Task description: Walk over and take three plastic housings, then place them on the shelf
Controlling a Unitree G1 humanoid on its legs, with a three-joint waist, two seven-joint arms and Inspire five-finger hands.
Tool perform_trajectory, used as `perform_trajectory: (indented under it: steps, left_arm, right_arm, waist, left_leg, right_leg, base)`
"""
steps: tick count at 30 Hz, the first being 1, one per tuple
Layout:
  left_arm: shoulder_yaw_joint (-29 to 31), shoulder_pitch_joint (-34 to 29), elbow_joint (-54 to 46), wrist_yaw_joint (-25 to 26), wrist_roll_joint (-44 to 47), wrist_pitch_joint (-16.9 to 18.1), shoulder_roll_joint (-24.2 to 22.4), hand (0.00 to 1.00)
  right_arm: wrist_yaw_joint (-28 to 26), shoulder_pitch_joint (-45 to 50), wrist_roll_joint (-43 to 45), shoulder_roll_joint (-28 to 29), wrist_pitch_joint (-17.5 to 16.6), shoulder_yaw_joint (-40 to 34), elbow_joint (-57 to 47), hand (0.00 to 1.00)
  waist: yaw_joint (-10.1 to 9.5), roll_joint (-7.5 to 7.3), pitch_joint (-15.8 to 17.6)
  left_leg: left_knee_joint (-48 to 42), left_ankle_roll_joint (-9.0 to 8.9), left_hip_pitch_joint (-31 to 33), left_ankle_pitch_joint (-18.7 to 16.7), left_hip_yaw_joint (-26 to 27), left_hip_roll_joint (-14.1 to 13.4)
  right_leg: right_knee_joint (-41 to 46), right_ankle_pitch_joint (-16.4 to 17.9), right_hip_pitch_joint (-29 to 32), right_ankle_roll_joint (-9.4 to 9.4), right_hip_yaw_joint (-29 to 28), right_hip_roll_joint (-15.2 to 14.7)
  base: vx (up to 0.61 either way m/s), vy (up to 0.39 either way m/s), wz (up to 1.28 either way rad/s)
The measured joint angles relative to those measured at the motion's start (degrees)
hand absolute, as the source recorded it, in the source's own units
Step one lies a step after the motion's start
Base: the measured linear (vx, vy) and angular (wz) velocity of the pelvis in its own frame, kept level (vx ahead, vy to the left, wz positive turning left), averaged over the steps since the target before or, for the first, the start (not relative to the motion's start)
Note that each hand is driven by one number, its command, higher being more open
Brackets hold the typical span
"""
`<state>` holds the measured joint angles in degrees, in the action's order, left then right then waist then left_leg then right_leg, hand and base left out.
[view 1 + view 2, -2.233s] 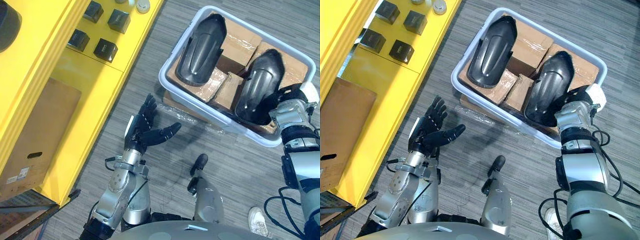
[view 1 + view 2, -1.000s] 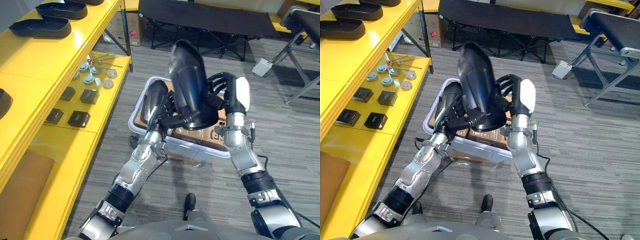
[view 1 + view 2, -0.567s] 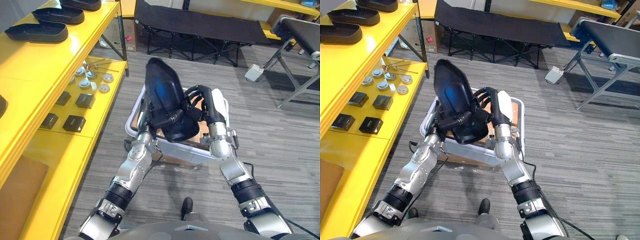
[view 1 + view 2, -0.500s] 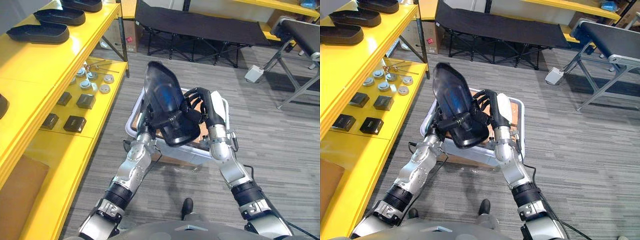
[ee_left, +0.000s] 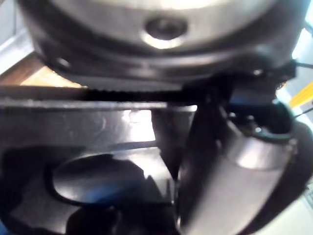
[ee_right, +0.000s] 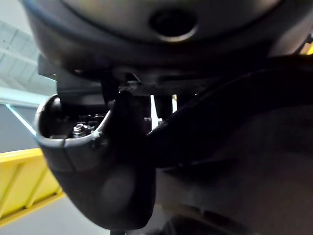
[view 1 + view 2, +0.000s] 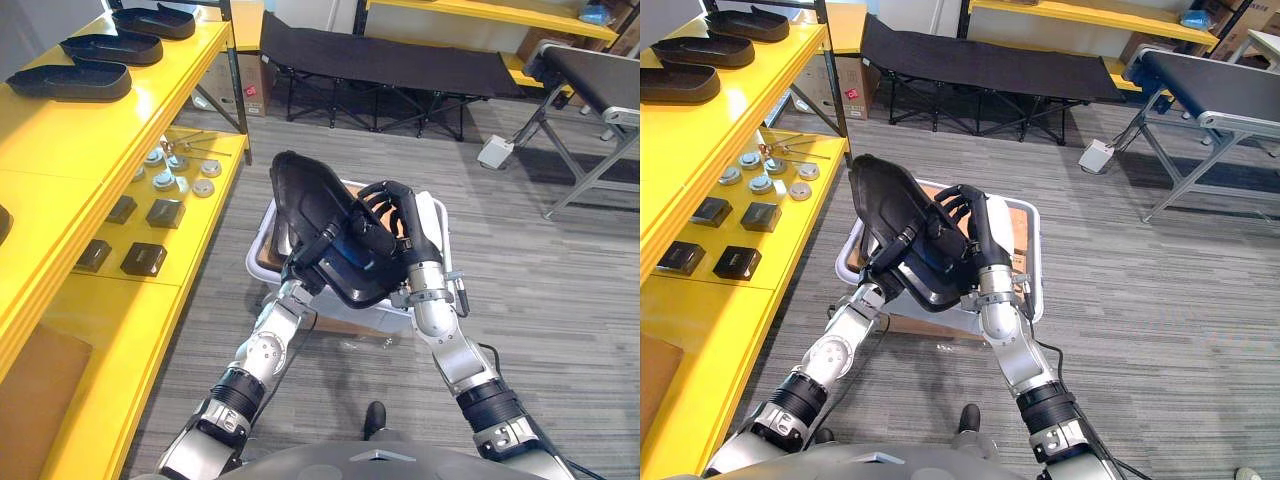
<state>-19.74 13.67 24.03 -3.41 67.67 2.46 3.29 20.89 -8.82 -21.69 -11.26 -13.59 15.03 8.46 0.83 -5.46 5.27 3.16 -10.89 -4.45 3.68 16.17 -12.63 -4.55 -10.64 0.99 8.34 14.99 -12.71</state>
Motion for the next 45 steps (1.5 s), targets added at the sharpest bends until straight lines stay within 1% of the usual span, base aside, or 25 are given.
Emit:
perform_trajectory:
  steps: [5, 6, 9, 11, 13, 14, 16, 17, 19, 20, 21, 22, 23, 24, 25, 27, 28, 30, 31, 33, 35, 37, 39, 42, 45]
  left_arm:
    - [0.0, -0.3, 0.2, -0.6, -0.3, -0.1, 0.2, 0.00]
    - [0.0, -0.4, 0.2, -0.8, -0.3, -0.1, 0.3, 0.00]
    - [0.0, -0.9, 0.2, -2.2, -0.3, -0.2, 0.3, 0.00]
    - [0.0, -0.9, 0.1, -3.1, -0.8, 0.1, 0.5, 0.00]
    - [0.0, -0.9, -0.2, -3.1, -3.6, 1.6, 0.6, 0.00]
    - [0.0, -1.2, -1.6, -2.8, -7.5, 3.4, 0.6, 0.00]
    - [1.2, -3.3, -7.9, -0.4, -13.9, 5.6, 0.7, 0.00]
    - [1.5, -3.6, -9.3, -0.1, -14.6, 5.8, 0.6, 0.00]
    - [2.5, -4.8, -15.9, 4.8, -22.7, 8.0, -0.4, 0.00]
    - [2.9, -5.1, -17.5, 6.3, -25.2, 9.0, -1.0, 0.00]
    - [3.6, -5.4, -20.0, 8.4, -28.7, 10.8, -1.7, 0.00]
    - [4.5, -5.4, -21.5, 11.2, -34.0, 12.6, -2.1, 0.00]
    - [4.9, -5.4, -22.1, 12.6, -36.9, 13.2, -2.3, 0.00]
    - [5.6, -5.5, -23.0, 15.3, -42.2, 14.3, -2.3, 0.00]
    - [5.7, -5.7, -23.4, 16.2, -43.9, 14.4, -2.3, 0.00]
    - [6.6, -8.7, -25.2, 22.8, -54.7, 15.0, -3.0, 0.00]
    - [7.1, -9.4, -25.3, 24.3, -57.2, 15.1, -3.0, 0.00]
    - [10.6, -11.2, -25.3, 29.8, -64.2, 15.1, -2.8, 0.00]
    - [11.8, -11.7, -25.3, 31.2, -65.8, 15.1, -2.6, 0.00]
    - [16.3, -13.3, -25.3, 35.5, -68.2, 15.1, -2.3, 0.00]
    - [18.7, -14.7, -25.3, 36.3, -68.1, 15.2, -2.0, 0.00]
    - [19.7, -16.4, -25.6, 35.4, -67.3, 15.5, -1.7, 0.00]
    - [19.2, -20.4, -28.1, 30.9, -62.3, 16.0, -1.7, 0.00]
    - [17.3, -25.0, -31.2, 27.2, -60.9, 16.1, -1.7, 0.00]
    - [15.7, -27.3, -31.6, 23.7, -59.0, 16.1, -1.8, 0.00]
  right_arm:
    - [0.9, 1.5, 0.0, 0.4, -0.4, 0.2, -0.5, 0.00]
    - [1.0, 1.6, 0.0, 0.5, -0.4, 0.2, -0.5, 1.00]
    - [1.0, 2.9, 0.0, 0.6, -1.1, 0.2, -1.6, 1.00]
    - [1.3, 4.2, 0.1, 0.6, -2.5, 0.4, -2.4, 1.00]
    - [1.5, 4.7, 0.1, 0.5, -2.9, 0.5, -2.4, 1.00]
    - [1.7, 5.3, 0.4, 0.5, -2.7, 0.5, -2.4, 1.00]
    - [2.2, 6.1, 3.4, 0.6, -2.3, 0.8, -2.9, 1.00]
    - [2.2, 6.4, 4.4, 0.6, -2.1, 0.8, -3.7, 1.00]
    - [3.2, 7.6, 5.5, 1.0, -1.8, 0.7, -6.9, 1.00]
    - [3.6, 8.0, 6.6, 1.1, -1.8, 0.7, -7.2, 1.00]
    - [4.2, 8.7, 7.8, 1.4, -1.7, 0.4, -7.3, 1.00]
    - [4.8, 9.6, 9.1, 2.3, -1.4, -0.4, -7.3, 1.00]
    - [5.0, 10.1, 9.4, 2.9, -1.0, -0.9, -7.3, 1.00]
    - [5.3, 11.3, 10.7, 3.5, -0.6, -1.7, -7.8, 1.00]
    - [5.3, 11.7, 11.1, 3.7, -0.4, -1.7, -8.3, 1.00]
    - [5.4, 15.4, 10.6, 4.8, 0.1, -3.2, -11.5, 1.00]
    - [5.5, 16.3, 10.6, 4.8, 0.1, -3.9, -11.9, 1.00]
    - [5.6, 18.9, 11.3, 4.8, 0.2, -8.6, -12.2, 1.00]
    - [5.6, 19.5, 12.0, 4.8, 0.1, -10.0, -12.2, 1.00]
    - [5.8, 22.0, 16.9, 4.8, -0.2, -15.2, -12.2, 1.00]
    - [6.0, 23.8, 18.9, 4.8, -0.6, -17.3, -12.2, 1.00]
    - [5.7, 25.1, 20.4, 4.9, -0.9, -18.1, -12.2, 1.00]
    - [3.7, 27.2, 22.0, 5.9, -1.9, -18.6, -12.2, 1.00]
    - [1.3, 28.6, 23.4, 7.4, -2.2, -17.9, -11.8, 1.00]
    - [-1.6, 28.9, 27.0, 7.5, -2.2, -16.4, -11.1, 1.00]
  waist:
    - [0.53, -0.08, -0.1]
    - [0.64, -0.09, -0.1]
    - [0.71, -0.09, -0.1]
    - [0.71, -0.16, -0.2]
    - [0.73, -0.27, -0.4]
    - [0.68, -0.32, -0.4]
    - [0.83, -0.14, -0.6]
    - [0.84, 0.05, -0.7]
    - [0.84, 0.65, -1.2]
    - [0.82, 0.78, -1.4]
    - [0.82, 1.02, -1.8]
    - [0.83, 1.34, -2.2]
    - [0.80, 1.50, -2.3]
    - [0.77, 1.82, -2.5]
    - [0.76, 1.95, -2.6]
    - [0.98, 2.59, -3.0]
    - [1.01, 2.70, -3.1]
    - [1.14, 2.76, -3.1]
    - [1.16, 2.76, -3.1]
    - [1.72, 2.82, -3.1]
    - [2.08, 2.94, -3.2]
    - [2.29, 2.96, -3.2]
    - [2.45, 3.03, -3.1]
    - [2.33, 3.20, -3.1]
    - [2.20, 3.91, -3.1]
  left_leg:
    - [0.0, 0.03, 0.0, -0.1, 0.1, 0.0]
    - [0.0, 0.03, 0.0, -0.1, 0.2, 0.0]
    - [-0.1, 0.06, 0.0, -0.2, 0.3, 0.0]
    - [-0.1, 0.06, -0.1, -0.3, 0.4, 0.0]
    - [-0.3, 0.19, -0.1, -0.5, 0.6, 0.0]
    - [-0.5, 0.11, -0.1, -0.6, 0.6, 0.0]
    - [-1.0, 0.04, -0.1, -0.9, 0.9, 0.0]
    - [-1.0, 0.03, -0.1, -0.9, 1.0, 0.0]
    - [-1.0, 0.03, -0.1, -0.9, 1.0, 0.0]
    - [-1.0, 0.02, -0.2, -0.9, 1.0, 0.0]
    - [-1.0, 0.00, -0.2, -1.0, 1.0, 0.0]
    - [-1.0, 0.01, -0.2, -1.0, 1.0, 0.0]
    - [-1.0, 0.00, -0.2, -1.0, 1.0, 0.0]
    - [-1.0, -0.04, -0.2, -1.1, 1.0, 0.0]
    - [-1.0, 0.10, -0.2, -1.3, 1.0, 0.0]
    - [-0.9, -0.18, -0.3, -1.7, 1.2, 0.0]
    - [-0.9, -0.19, -0.4, -1.7, 1.3, 0.0]
    - [-0.9, -0.26, -0.5, -1.8, 1.7, 0.0]
    - [-0.9, -0.27, -0.5, -1.8, 1.8, 0.0]
    - [-0.9, -0.29, -0.4, -1.9, 2.4, 0.0]
    - [-0.9, -0.23, -0.4, -1.9, 2.4, 0.0]
    - [-1.0, -0.17, -0.4, -1.8, 2.4, 0.0]
    - [-1.1, -0.23, -0.3, -2.0, 2.5, 0.0]
    - [-1.4, -0.20, 0.0, -2.3, 2.6, 0.0]
    - [-2.0, -0.14, 0.1, -2.7, 2.3, 0.0]
  right_leg:
    - [0.0, 0.0, 0.0, 0.00, 0.0, 0.0]
    - [0.0, 0.0, 0.0, 0.00, 0.0, 0.0]
    - [0.0, 0.0, 0.0, 0.01, 0.0, 0.0]
    - [0.0, 0.0, 0.0, 0.01, 0.0, -0.1]
    - [0.0, 0.0, 0.0, 0.01, -0.2, -0.1]
    - [0.0, 0.0, 0.0, 0.01, -0.3, -0.1]
    - [0.0, 0.0, 0.0, 0.01, -0.5, -0.1]
    - [0.0, 0.0, 0.0, 0.01, -0.5, -0.1]
    - [0.0, 0.0, 0.0, 0.01, -0.5, 0.0]
    - [0.0, 0.0, 0.0, 0.01, -0.5, 0.0]
    - [0.0, 0.0, 0.0, 0.01, -0.5, 0.0]
    - [0.0, 0.0, 0.0, 0.00, -0.5, 0.0]
    - [0.0, 0.0, 0.0, 0.00, -0.5, 0.0]
    - [0.0, 0.1, 0.0, -0.02, -0.5, 0.0]
    - [0.0, 0.1, 0.0, -0.05, -0.5, 0.0]
    - [0.0, 0.2, 0.0, -0.14, -0.6, 0.0]
    - [0.0, 0.3, 0.1, -0.16, -0.6, 0.0]
    - [0.0, 0.3, 0.4, -0.25, -1.2, 0.0]
    - [0.0, 0.3, 0.6, -0.26, -1.3, 0.0]
    - [0.0, 0.3, 0.9, -0.28, -1.5, 0.1]
    - [0.0, 0.3, 0.9, -0.28, -1.5, 0.1]
    - [0.0, 0.4, 0.9, -0.28, -1.5, 0.1]
    - [0.0, 0.4, 1.1, -0.30, -1.6, 0.1]
    - [0.0, 0.4, 1.4, -0.29, -1.5, 0.0]
    - [0.0, 0.5, 0.9, -0.16, -1.2, -0.1]
  base:
    - [0.00, 0.000, 0.00]
    - [0.00, 0.000, 0.00]
    - [0.00, 0.000, 0.00]
    - [0.00, 0.000, 0.00]
    - [-0.01, 0.002, -0.04]
    - [-0.01, 0.002, -0.05]
    - [-0.01, 0.002, -0.07]
    - [0.00, 0.001, -0.04]
    - [0.00, 0.000, 0.00]
    - [0.00, 0.000, 0.00]
    - [0.00, 0.000, 0.00]
    - [0.00, 0.000, 0.00]
    - [0.00, 0.000, 0.00]
    - [0.00, 0.000, 0.00]
    - [0.00, 0.000, 0.00]
    - [-0.01, 0.003, -0.05]
    - [0.00, 0.003, -0.07]
    - [-0.01, 0.001, -0.12]
    - [-0.01, -0.001, -0.14]
    - [0.00, -0.002, -0.06]
    - [0.00, 0.000, 0.00]
    - [0.00, 0.000, 0.00]
    - [0.01, 0.000, -0.04]
    - [0.00, 0.000, 0.00]
    - [0.00, 0.001, 0.05]
